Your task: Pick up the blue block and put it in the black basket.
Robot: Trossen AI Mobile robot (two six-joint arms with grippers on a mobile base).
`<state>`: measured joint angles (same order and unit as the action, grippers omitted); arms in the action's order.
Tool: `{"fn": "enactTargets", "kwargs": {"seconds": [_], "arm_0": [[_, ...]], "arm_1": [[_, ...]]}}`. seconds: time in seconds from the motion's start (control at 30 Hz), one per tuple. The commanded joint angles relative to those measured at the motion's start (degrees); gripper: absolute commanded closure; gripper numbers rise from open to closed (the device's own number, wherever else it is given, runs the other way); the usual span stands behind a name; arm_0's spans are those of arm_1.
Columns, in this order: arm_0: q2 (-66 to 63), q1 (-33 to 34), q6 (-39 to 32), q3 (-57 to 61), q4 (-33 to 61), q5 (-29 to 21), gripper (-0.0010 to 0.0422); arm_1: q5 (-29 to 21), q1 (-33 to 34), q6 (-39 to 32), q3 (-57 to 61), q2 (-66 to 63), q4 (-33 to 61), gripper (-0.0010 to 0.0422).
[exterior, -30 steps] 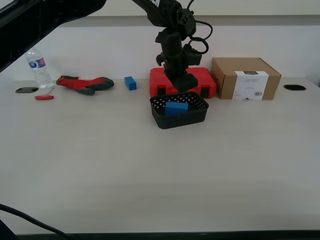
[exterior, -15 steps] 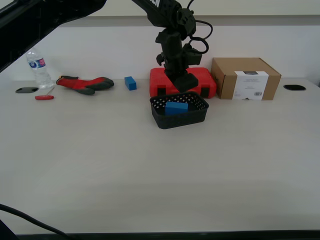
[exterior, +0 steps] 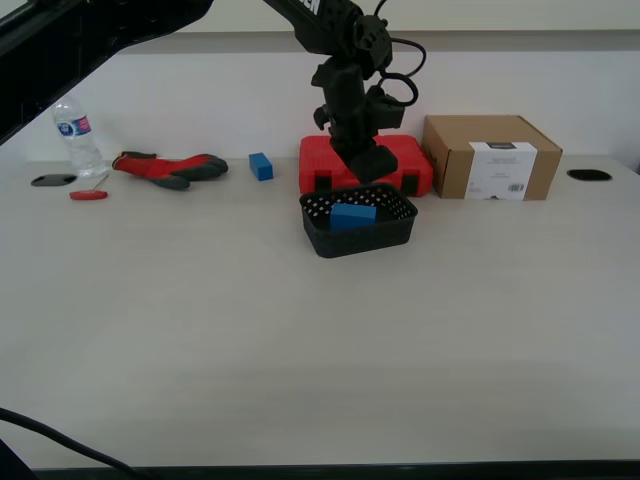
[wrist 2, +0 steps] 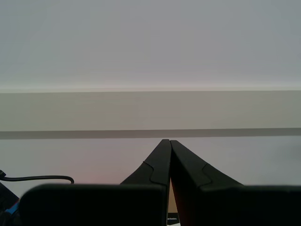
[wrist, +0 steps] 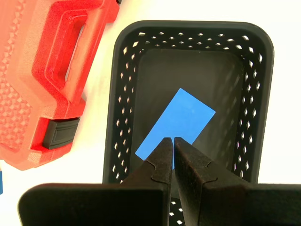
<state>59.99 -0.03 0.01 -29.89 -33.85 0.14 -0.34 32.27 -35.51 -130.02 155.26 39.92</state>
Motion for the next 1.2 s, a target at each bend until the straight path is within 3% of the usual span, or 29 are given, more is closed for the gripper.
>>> {"fn": "enactTargets", "kwargs": {"seconds": [0.03,1.2], "arm_0": [[0.02,-0.02,-0.02,-0.11,-0.22,0.00,0.0413],[0.02,-0.02,-0.02,-0.11,-0.22,0.00,0.0413]], "arm_1": [[-0.15,0.00,0.13,-0.07,0.02,-0.37,0.0413],[-0.15,0.00,0.15,-0.07,0.02,-2.60,0.0413]]}}
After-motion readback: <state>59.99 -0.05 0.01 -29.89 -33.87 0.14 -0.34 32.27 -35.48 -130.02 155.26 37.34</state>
